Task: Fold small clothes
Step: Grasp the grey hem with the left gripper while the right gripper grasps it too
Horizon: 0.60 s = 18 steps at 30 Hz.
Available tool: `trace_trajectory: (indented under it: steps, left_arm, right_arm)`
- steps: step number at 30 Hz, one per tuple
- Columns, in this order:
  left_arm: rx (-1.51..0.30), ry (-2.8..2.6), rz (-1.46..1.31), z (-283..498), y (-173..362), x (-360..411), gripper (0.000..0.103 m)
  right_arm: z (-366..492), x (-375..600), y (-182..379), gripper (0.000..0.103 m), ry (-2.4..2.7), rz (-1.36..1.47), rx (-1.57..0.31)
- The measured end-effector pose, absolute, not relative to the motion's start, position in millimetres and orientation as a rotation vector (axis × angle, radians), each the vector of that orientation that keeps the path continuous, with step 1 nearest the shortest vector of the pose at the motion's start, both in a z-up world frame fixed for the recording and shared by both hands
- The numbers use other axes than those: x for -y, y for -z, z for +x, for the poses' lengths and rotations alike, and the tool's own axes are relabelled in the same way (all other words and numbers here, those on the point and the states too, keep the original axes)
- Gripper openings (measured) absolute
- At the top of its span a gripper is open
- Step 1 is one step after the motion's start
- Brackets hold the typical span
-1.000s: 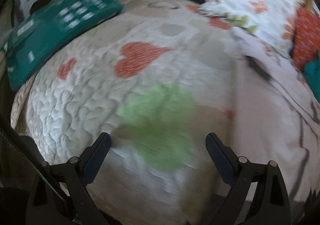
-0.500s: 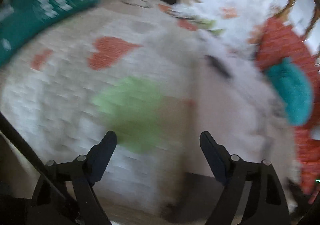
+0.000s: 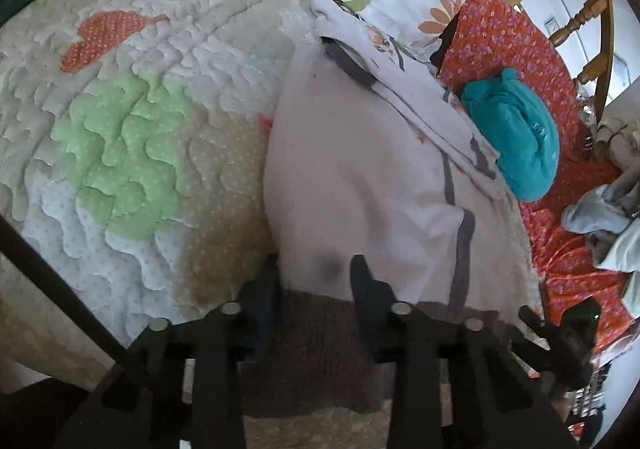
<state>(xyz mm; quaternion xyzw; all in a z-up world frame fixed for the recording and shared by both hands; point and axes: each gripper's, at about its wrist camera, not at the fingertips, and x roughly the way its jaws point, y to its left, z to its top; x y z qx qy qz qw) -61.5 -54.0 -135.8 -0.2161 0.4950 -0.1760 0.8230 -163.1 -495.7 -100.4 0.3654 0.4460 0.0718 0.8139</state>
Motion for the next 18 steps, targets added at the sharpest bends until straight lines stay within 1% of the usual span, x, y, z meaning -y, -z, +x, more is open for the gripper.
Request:
trace_trajectory:
  steps: [1, 3, 5, 6, 7, 9, 12, 13, 14, 15, 17, 18]
  left_arm:
    - [-1.055, 0.378, -0.474, -62, 136, 53, 0.031]
    - [-1.059, 0.379, -0.502, -66, 139, 51, 0.031]
    - [-1.057, 0.382, -0.496, -70, 140, 54, 0.039]
    - [-1.053, 0.393, -0.480, -71, 139, 58, 0.046]
    - [-1.049, 0.401, -0.463, -73, 137, 61, 0.050]
    - [-1.043, 0.407, -0.416, -76, 135, 70, 0.052]
    - [-1.035, 0.382, -0.357, -81, 135, 82, 0.051]
    - [-1.032, 0.365, -0.332, -82, 134, 85, 0.035]
    - [-1.037, 0.333, -0.288, -83, 133, 89, 0.024]
    - [-1.041, 0.325, -0.272, -83, 132, 89, 0.007]
    - [-1.049, 0.313, -0.295, -79, 128, 83, 0.007]
    - [-1.036, 0.276, -0.293, -77, 122, 76, 0.007]
  right_arm:
    - [-163, 493, 104, 0.063, -0.192, 0.815, -0.963]
    - [-164, 485, 108, 0.061, -0.208, 0.809, -0.972]
    - [-166, 481, 108, 0.060, -0.216, 0.796, -0.978]
    - [-168, 477, 109, 0.060, -0.225, 0.798, -0.980]
    - [-170, 475, 109, 0.059, -0.231, 0.798, -0.982]
    - [-172, 469, 110, 0.059, -0.229, 0.785, -0.984]
    - [-172, 456, 105, 0.059, -0.187, 0.713, -0.980]
    - [-172, 452, 103, 0.058, -0.172, 0.682, -0.980]
    - [-173, 447, 101, 0.052, -0.148, 0.639, -0.982]
    - [-172, 442, 100, 0.047, -0.117, 0.591, -0.989]
    - [-167, 435, 98, 0.014, -0.088, 0.518, -1.007]
    - [-164, 437, 97, 0.013, -0.100, 0.532, -1.013]
